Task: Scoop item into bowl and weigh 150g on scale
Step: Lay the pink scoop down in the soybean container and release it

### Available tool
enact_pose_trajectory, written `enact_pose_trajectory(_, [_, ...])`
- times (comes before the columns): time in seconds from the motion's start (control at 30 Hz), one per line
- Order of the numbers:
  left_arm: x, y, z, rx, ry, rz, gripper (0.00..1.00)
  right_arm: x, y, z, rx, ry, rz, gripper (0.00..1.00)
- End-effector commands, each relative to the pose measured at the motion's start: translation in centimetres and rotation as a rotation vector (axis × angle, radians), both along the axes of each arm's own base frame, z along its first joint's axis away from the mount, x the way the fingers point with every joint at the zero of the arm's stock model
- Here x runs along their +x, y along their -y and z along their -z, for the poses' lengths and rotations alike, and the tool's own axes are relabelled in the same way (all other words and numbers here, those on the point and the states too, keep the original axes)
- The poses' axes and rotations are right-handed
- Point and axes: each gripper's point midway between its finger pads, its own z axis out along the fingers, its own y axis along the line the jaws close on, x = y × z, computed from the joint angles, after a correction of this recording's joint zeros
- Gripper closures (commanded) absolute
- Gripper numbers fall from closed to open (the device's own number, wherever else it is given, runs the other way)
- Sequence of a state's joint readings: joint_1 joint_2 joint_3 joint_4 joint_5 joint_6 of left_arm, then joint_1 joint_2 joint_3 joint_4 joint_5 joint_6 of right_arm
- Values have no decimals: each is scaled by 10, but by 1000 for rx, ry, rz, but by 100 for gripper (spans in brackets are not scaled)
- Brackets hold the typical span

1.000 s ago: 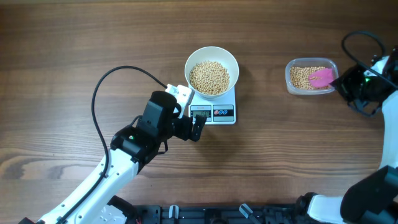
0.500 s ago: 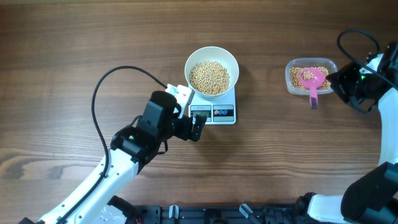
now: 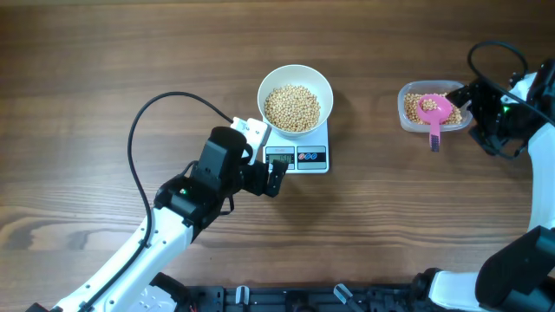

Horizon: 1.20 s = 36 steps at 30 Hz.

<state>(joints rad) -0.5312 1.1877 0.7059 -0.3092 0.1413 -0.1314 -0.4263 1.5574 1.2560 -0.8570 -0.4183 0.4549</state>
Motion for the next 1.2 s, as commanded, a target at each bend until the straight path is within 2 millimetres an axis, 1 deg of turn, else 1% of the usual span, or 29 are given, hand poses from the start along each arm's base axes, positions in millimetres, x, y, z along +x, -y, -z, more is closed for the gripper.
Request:
enact_pose_trajectory(0.0, [-3, 3, 2, 6, 0, 30, 0, -3, 0, -28, -47, 82, -26, 0])
enact_pose_trajectory(0.17, [-3, 3, 3, 6, 0, 30, 0, -19, 0, -55, -107, 121, -9, 0])
enact_pose_trajectory(0.23, [-3, 3, 2, 6, 0, 30, 0, -24, -2, -62, -118, 133, -11, 1])
enact_pose_trajectory(0.33, [-3, 3, 3, 6, 0, 30, 0, -30, -5, -67, -119, 139, -9, 0])
enact_pose_trajectory(1.17, [-3, 3, 3, 6, 0, 30, 0, -27, -4, -69, -120, 148, -2, 0])
